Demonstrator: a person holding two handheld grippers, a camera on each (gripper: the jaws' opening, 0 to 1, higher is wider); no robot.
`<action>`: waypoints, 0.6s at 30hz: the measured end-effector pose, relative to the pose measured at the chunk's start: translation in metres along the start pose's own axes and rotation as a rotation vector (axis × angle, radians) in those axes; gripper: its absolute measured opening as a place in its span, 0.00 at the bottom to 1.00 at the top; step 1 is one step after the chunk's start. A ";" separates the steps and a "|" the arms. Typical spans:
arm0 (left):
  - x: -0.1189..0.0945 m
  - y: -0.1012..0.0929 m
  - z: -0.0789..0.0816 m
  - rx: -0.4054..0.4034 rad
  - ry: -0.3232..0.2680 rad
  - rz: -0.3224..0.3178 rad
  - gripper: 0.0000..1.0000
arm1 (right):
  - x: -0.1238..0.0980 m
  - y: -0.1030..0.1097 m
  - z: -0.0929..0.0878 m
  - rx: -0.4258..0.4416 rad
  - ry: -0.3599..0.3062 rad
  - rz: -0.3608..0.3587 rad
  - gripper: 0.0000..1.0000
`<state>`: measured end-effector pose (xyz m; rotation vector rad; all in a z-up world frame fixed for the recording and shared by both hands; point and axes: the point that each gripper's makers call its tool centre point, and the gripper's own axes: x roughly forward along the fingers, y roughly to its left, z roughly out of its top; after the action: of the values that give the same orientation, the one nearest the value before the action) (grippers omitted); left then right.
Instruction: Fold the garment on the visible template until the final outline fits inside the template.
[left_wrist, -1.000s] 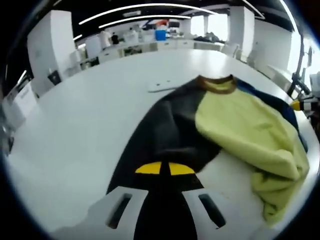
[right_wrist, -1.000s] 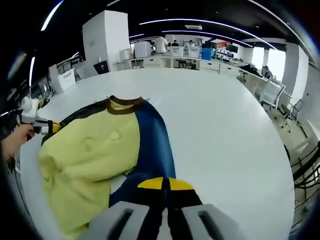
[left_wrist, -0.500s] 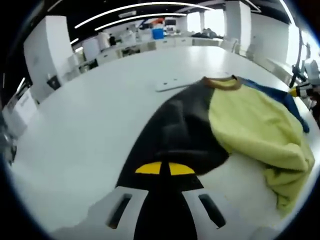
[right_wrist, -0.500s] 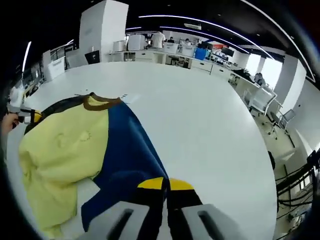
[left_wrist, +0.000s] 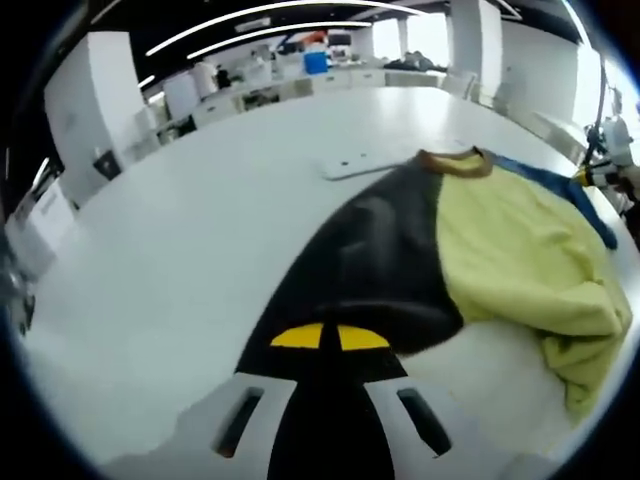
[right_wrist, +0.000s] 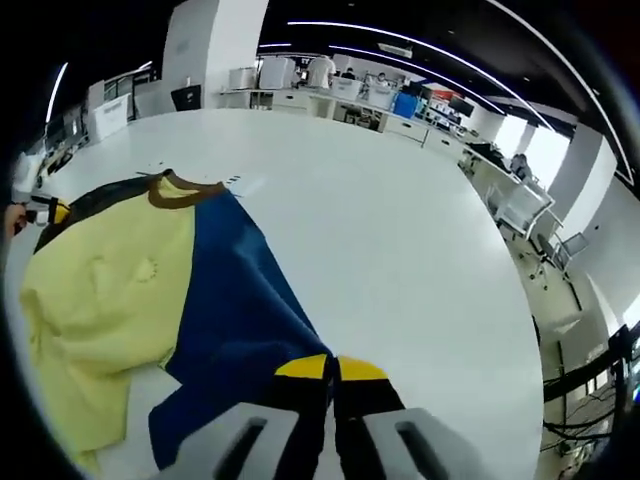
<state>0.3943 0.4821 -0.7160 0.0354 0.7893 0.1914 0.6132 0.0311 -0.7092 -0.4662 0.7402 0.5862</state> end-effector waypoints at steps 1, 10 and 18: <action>0.000 0.001 0.000 -0.002 0.001 0.001 0.00 | 0.000 -0.001 0.000 0.004 0.000 -0.002 0.00; -0.002 0.004 -0.001 0.005 -0.002 0.011 0.00 | 0.002 -0.002 0.001 0.106 -0.021 -0.001 0.00; -0.019 -0.007 0.012 0.081 -0.037 0.019 0.30 | -0.013 0.001 0.021 0.208 -0.106 0.024 0.22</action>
<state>0.3907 0.4723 -0.6947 0.1227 0.7602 0.1767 0.6149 0.0394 -0.6860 -0.2318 0.6975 0.5457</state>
